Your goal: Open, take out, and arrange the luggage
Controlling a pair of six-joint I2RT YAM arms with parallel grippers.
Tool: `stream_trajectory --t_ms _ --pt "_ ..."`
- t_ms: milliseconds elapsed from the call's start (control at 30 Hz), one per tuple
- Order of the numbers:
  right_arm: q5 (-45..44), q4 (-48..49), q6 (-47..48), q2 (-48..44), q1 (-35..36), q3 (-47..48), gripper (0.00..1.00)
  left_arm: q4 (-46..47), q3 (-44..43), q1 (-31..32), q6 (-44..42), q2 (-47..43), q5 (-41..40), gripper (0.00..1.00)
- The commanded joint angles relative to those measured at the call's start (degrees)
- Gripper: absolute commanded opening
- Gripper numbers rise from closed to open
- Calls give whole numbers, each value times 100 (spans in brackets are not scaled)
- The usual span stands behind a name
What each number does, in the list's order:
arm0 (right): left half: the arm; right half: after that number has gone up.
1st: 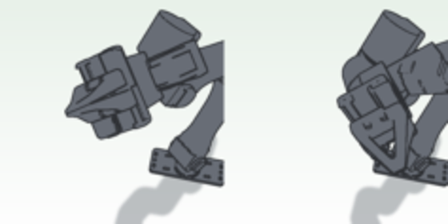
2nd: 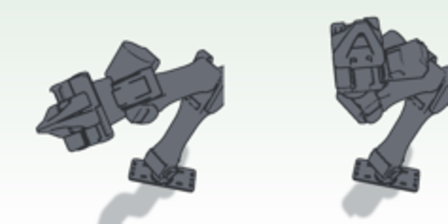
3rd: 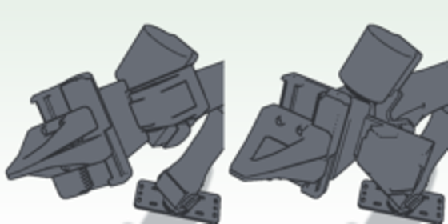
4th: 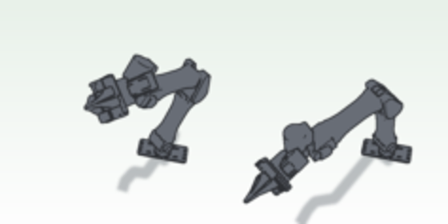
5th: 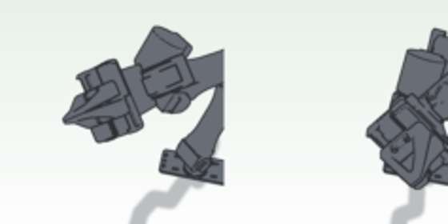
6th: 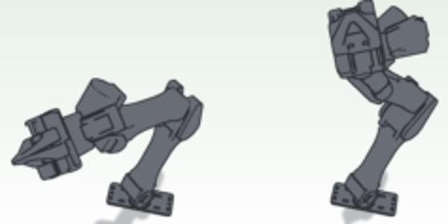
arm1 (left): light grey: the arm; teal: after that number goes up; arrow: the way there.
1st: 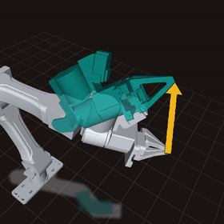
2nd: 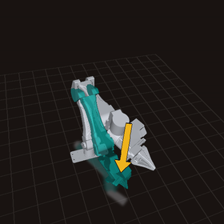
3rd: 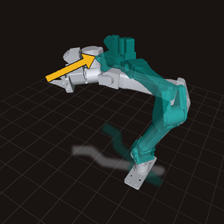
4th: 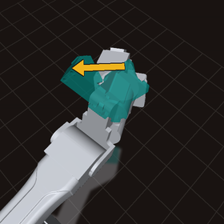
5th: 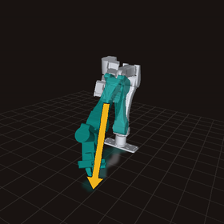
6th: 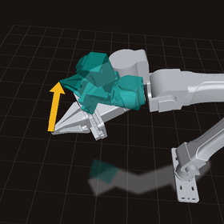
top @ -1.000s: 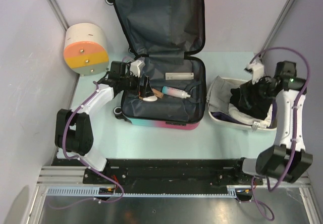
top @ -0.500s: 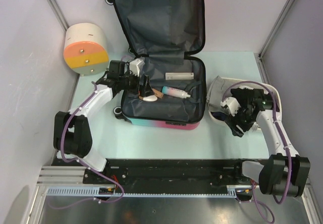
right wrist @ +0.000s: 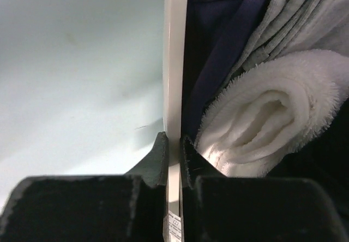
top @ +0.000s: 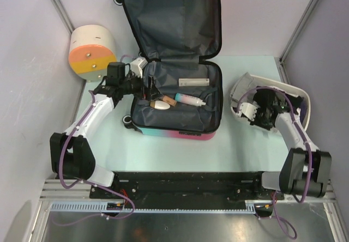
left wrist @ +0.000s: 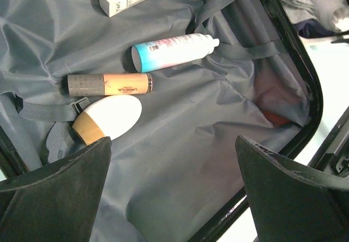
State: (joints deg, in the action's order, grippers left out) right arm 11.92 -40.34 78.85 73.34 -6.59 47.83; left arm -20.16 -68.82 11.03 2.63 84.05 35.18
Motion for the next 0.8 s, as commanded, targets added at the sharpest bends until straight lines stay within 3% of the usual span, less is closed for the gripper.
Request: stream_trajectory --t_ms 0,167,333,433,567,733,767 --pt "98 1701 1254 900 -316 349 0 91 -193 -302 44 -100 287 100" --pt "890 2144 2694 1742 -554 849 0 74 -194 -645 97 -29 490 100" --pt "1075 2451 3039 2737 -510 1772 0 39 -237 -777 -139 -38 473 100" --pt "1110 2943 3128 3291 -449 2220 0 12 -237 -795 -246 -117 -104 100" --pt "970 3330 2584 3862 -299 2853 0 -102 -404 -961 -307 -117 -976 100" --pt "646 3735 1916 4074 -124 3179 22 -102 -738 -1611 447 49 -1364 100" --pt "575 3744 1584 4057 -106 3188 33 -102 -808 -1821 544 85 -1417 99"
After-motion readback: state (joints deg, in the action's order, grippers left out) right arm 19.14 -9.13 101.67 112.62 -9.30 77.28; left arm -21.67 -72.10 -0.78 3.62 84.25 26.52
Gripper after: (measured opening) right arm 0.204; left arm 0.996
